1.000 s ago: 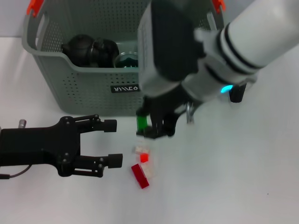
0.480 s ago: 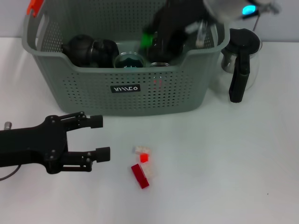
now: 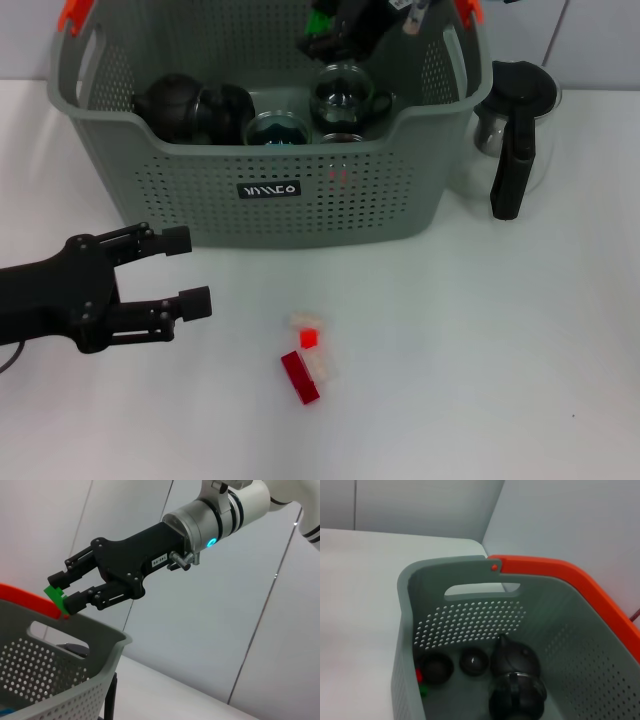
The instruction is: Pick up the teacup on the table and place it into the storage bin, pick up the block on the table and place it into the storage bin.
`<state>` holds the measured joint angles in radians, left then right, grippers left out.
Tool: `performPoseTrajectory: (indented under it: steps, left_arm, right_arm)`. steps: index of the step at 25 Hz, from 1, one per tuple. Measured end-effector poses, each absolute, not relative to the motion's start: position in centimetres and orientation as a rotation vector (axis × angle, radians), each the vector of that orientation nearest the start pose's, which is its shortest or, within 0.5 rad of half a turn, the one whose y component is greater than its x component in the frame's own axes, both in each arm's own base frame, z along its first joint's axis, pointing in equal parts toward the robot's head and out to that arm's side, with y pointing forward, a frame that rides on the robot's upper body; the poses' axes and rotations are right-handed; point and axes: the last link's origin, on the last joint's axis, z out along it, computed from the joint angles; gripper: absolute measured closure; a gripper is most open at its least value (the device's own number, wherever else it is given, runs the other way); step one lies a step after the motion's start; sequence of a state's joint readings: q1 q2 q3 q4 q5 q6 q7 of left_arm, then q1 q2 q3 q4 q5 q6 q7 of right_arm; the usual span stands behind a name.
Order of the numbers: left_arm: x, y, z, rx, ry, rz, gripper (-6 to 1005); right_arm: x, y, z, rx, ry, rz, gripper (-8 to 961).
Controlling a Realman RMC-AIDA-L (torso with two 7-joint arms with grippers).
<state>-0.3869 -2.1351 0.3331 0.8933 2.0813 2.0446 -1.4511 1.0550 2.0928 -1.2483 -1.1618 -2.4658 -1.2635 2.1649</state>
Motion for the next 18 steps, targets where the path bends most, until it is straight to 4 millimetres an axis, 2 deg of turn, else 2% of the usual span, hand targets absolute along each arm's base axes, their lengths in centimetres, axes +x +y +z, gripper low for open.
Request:
performPoseTrajectory:
  steps: [7,14,18]
  left_arm:
    - [-28.0,25.5,5.8,-2.657,-0.674,-0.994,106]
    - [-28.1,25.7,5.8,-2.644,-0.670,-0.985,109]
    - [-28.0,25.8,5.9,-2.643,-0.665,-0.986,109]
  right_arm:
    - [0.5,44.1,-0.3,-2.649,0.063,-0.011,454]
    - [0.7,44.3,0.4,-2.621,0.071,0.013,203]
    - [-0.2,42.9,1.4,-2.634,0.050,0.069,95]
